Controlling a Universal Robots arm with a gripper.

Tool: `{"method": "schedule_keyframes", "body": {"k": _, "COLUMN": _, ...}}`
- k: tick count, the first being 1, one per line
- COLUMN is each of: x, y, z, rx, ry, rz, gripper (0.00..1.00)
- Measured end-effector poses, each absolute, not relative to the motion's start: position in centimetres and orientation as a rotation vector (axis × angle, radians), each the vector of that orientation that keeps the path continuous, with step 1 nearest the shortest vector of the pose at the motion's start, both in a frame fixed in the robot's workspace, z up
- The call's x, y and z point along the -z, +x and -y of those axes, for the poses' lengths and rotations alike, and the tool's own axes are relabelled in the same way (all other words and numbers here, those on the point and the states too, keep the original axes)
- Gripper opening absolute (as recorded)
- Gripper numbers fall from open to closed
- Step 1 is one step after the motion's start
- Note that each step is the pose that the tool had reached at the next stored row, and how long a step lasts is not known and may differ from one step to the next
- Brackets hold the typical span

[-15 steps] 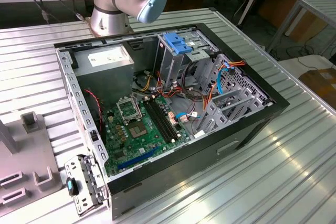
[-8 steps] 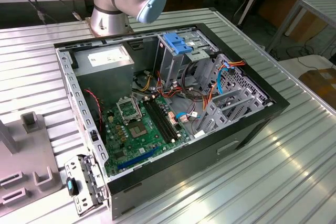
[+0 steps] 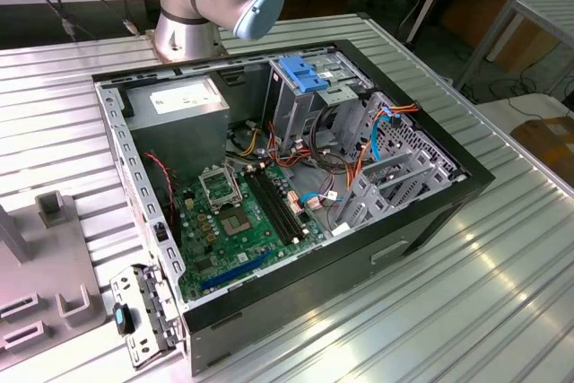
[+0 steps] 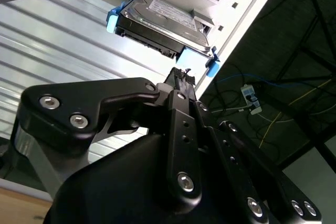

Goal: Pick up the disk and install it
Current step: 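Pick up the disk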

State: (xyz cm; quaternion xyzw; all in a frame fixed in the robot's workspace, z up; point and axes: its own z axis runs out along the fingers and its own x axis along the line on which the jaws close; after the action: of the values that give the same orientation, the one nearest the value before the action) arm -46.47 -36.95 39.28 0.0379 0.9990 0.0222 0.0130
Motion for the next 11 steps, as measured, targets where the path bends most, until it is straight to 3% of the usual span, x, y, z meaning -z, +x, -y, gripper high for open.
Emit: {"method": "schedule_keyframes", "body": {"k": 11, "x": -39.28, "y": -46.49, "z": 36.94, "rx": -0.071, "ry": -0.009, "rz": -3.117, "gripper": 0.11}}
